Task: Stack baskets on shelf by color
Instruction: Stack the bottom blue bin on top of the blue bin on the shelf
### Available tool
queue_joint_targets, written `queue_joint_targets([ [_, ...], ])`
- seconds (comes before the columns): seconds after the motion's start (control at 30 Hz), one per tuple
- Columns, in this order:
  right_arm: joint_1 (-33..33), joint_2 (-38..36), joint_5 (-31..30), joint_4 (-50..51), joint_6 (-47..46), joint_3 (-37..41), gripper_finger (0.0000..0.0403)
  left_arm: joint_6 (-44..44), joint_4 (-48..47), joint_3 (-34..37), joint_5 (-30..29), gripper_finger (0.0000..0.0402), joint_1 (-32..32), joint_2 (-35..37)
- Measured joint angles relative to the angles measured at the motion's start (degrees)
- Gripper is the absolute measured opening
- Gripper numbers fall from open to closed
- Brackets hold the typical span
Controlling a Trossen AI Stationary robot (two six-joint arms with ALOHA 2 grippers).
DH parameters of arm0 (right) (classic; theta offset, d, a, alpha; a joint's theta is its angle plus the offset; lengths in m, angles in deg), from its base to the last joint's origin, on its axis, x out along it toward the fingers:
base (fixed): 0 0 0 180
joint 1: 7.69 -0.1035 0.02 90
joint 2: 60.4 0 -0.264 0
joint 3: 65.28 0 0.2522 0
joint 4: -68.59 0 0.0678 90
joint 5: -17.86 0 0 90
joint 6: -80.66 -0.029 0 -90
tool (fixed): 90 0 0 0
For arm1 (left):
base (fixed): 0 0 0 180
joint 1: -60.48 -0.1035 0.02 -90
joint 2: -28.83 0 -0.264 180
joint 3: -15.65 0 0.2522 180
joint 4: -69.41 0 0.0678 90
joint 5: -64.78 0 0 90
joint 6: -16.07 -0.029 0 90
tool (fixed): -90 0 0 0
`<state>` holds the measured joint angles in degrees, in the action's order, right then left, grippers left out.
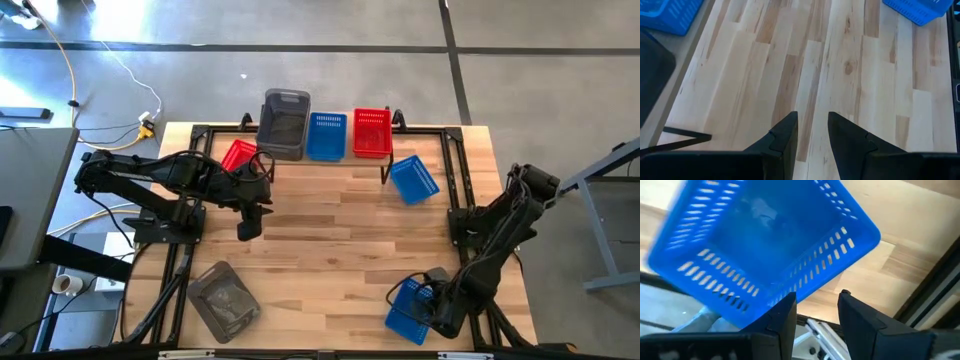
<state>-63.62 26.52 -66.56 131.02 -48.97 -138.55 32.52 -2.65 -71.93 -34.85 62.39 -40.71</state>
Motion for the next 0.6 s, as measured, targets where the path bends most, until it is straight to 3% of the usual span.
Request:
queue_joint_targets([
  [0.6, 0.43, 4.61, 1.59, -1.74, -0.87, 0.00, 0.0129, -0.10, 4.28, 0.02, 0.02, 0.0099, 0.00, 0.00],
])
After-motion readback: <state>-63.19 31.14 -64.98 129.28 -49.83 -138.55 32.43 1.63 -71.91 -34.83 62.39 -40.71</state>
